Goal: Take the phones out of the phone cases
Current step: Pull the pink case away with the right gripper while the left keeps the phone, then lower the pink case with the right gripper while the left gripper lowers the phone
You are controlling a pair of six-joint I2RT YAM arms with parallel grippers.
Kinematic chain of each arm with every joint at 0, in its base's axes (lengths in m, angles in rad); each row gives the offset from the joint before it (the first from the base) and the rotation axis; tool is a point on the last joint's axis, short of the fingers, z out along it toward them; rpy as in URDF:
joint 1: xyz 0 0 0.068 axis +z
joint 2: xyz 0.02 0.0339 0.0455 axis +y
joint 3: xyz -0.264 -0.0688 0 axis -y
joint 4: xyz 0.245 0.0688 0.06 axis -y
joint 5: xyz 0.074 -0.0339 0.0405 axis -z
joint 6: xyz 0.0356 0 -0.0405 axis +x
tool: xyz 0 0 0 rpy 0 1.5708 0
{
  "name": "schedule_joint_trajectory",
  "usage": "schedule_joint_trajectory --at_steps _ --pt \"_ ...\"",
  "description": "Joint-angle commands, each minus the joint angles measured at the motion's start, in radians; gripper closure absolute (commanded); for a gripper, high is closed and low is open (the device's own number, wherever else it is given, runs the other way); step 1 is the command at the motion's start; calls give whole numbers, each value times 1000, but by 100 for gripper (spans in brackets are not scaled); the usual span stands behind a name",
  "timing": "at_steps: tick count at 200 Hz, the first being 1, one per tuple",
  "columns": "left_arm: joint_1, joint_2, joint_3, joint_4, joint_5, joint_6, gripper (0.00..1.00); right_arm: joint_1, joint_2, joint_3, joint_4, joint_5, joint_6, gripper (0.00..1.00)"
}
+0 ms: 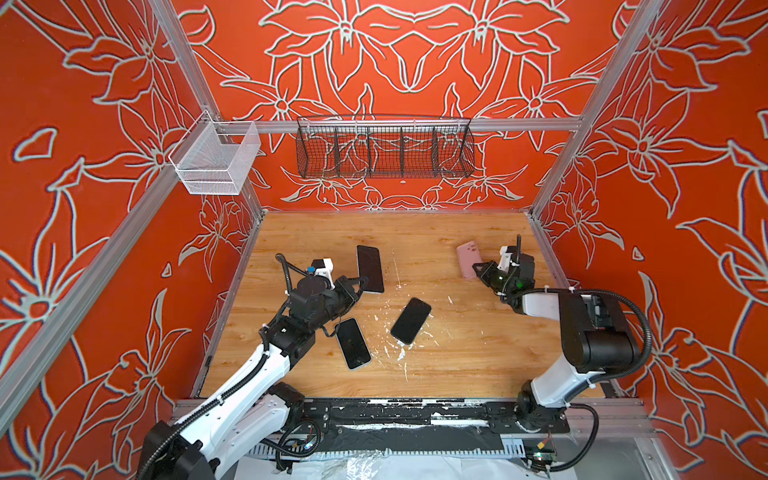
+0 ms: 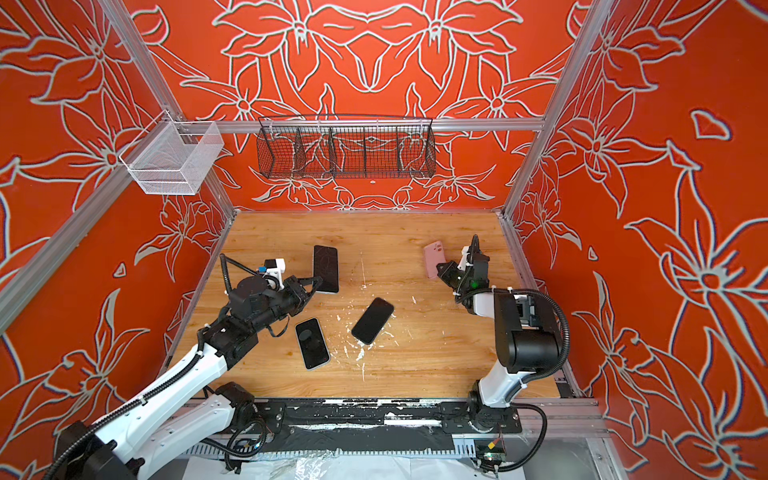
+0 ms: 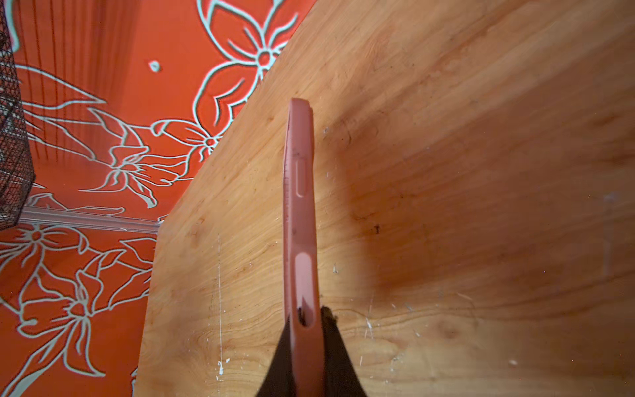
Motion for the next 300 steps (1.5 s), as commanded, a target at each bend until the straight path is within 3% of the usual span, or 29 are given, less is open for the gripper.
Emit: schedule_joint_trajectory --at_steps 1,35,90,116,156,189,230,282,300 --pt "5 44 64 150 48 48 100 -14 -46 31 -91 3 -78 100" --pt "5 173 78 266 74 6 100 -30 -40 46 -140 7 -100 100" --pt "-3 264 137 309 86 10 100 -52 -1 69 -179 20 -129 95" --pt "-21 307 134 367 80 -7 100 -58 19 70 -210 54 -125 85" --pt "-68 366 142 416 22 -5 100 -64 59 95 -247 99 -134 80" --pt "-118 396 146 424 -52 21 100 -69 57 128 -319 163 -154 55" --pt "-161 482 178 465 -85 15 100 -70 7 200 -476 273 -209 38" --pt "-211 661 250 534 -120 11 100 -67 -142 188 -564 270 -232 26" --pt "-225 742 285 568 -122 -10 100 -65 -228 162 -595 232 -233 12"
